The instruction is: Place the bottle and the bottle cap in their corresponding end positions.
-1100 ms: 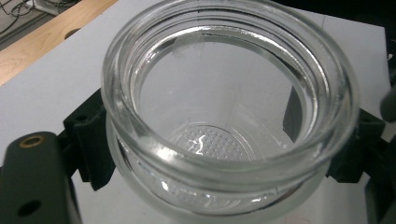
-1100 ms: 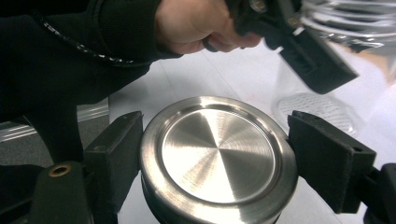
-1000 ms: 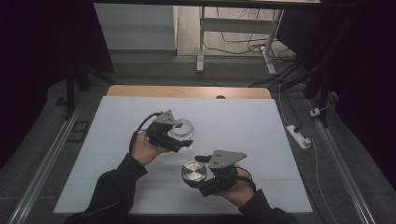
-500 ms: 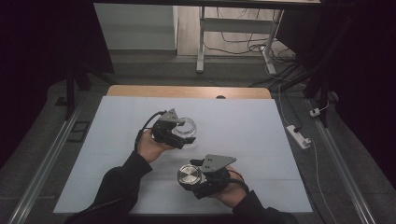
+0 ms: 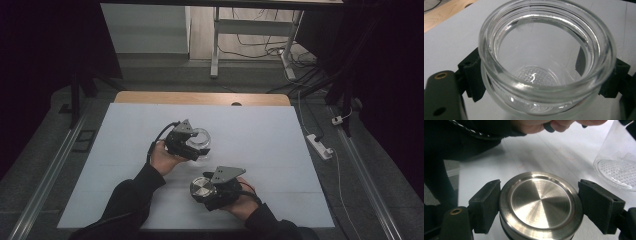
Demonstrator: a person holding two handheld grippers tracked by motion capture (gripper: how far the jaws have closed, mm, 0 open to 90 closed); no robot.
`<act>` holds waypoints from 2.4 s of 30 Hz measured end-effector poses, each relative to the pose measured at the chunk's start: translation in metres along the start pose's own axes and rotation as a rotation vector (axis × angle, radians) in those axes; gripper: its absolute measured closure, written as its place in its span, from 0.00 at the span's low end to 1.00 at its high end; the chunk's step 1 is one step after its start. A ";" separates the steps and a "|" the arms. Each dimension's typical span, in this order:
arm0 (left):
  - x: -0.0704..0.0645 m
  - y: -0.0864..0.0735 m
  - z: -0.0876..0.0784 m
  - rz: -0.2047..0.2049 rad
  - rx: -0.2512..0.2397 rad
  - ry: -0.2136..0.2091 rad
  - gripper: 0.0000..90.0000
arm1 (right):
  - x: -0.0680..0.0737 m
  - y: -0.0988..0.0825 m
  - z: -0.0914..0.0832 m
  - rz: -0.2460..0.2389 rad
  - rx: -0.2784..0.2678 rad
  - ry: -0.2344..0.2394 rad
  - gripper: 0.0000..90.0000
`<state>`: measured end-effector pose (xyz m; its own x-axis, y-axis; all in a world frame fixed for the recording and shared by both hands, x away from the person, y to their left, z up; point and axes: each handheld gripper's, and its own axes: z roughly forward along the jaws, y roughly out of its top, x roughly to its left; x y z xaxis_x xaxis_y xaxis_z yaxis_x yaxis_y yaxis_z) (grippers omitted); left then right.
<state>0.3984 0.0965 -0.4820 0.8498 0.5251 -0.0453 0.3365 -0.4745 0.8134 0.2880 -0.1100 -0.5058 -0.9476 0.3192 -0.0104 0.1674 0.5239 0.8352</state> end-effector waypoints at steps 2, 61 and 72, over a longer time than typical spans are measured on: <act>0.000 -0.001 0.001 0.000 0.001 0.000 0.17 | -0.002 -0.002 0.003 0.004 0.010 -0.003 0.22; 0.003 -0.011 0.017 -0.003 0.036 0.015 0.08 | -0.007 -0.012 0.013 0.017 0.103 -0.051 0.16; -0.003 -0.014 0.009 -0.002 0.049 0.009 0.04 | -0.006 -0.008 0.002 0.033 0.073 -0.050 0.13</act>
<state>0.3951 0.0954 -0.4986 0.8456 0.5323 -0.0414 0.3577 -0.5073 0.7840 0.2926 -0.1146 -0.5133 -0.9268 0.3754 -0.0121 0.2196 0.5677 0.7934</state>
